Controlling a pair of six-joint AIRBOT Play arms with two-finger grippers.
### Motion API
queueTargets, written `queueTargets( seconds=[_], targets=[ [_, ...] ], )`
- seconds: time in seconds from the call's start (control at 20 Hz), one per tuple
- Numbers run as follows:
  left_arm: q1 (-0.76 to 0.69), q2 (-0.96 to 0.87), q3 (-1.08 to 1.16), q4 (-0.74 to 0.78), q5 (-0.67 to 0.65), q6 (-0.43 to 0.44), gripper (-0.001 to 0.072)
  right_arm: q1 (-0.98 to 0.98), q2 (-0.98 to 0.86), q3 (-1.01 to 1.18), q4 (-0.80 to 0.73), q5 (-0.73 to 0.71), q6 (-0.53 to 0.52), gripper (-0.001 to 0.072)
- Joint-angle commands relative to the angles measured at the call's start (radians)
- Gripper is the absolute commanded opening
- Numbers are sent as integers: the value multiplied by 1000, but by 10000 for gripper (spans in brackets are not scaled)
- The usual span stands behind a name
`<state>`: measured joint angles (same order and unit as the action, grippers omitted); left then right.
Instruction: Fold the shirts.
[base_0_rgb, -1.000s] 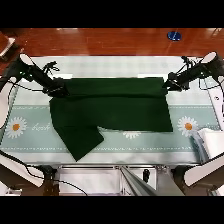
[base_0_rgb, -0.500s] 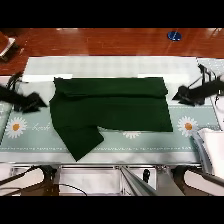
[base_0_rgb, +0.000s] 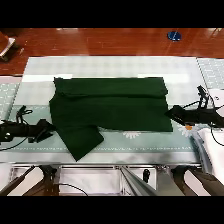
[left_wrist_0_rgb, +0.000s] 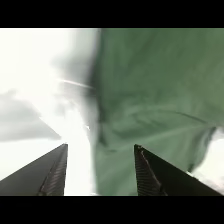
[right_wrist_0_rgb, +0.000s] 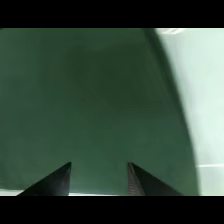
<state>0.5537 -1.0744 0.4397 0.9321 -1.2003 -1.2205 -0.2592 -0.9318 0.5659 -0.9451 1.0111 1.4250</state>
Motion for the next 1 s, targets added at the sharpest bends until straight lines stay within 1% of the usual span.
queueTargets(
  seconds=[0.0, 0.25, 0.3, 0.35, 0.4, 0.45, 0.5, 0.6, 0.65, 0.7, 0.85, 0.95],
  targets=[
    [-77, 5, -60, -66, 85, 9, 504, -1, 15, -21, 67, -6, -23, 410],
    [-249, -60, -66, -74, 139, 8, 498, -10, 15, -21, 74, -23, -8, 410],
    [-271, -65, -64, -76, 140, 8, 448, -45, 15, -21, 44, -24, 29, 410],
    [-280, -66, -63, -77, 138, 8, 282, -99, 15, -21, -11, -19, 75, 410],
    [-280, -65, -63, -77, 136, 8, 55, -154, 15, -21, -83, -2, 110, 410],
    [-280, -65, -63, -77, 136, 7, 16, -207, 15, -21, -165, 34, 153, 410],
    [-280, -65, -61, -77, 138, 8, 16, -246, 15, -21, -222, 95, 173, 410],
    [-280, -65, -57, -77, 140, 8, 16, -262, 15, -21, -266, 224, 113, 410],
    [-280, -65, -55, -77, 141, 8, 16, -253, 15, -24, -271, 264, 93, 410],
    [-280, -65, -56, -77, 144, 8, 17, -241, 15, -36, -270, 277, 78, 410],
    [-280, -65, -56, -77, 143, 8, 17, -235, -14, -76, -252, 253, 74, 410],
    [-280, -65, -56, -77, 143, 8, 17, -236, -50, -78, -197, 210, 51, 410]
  ],
)
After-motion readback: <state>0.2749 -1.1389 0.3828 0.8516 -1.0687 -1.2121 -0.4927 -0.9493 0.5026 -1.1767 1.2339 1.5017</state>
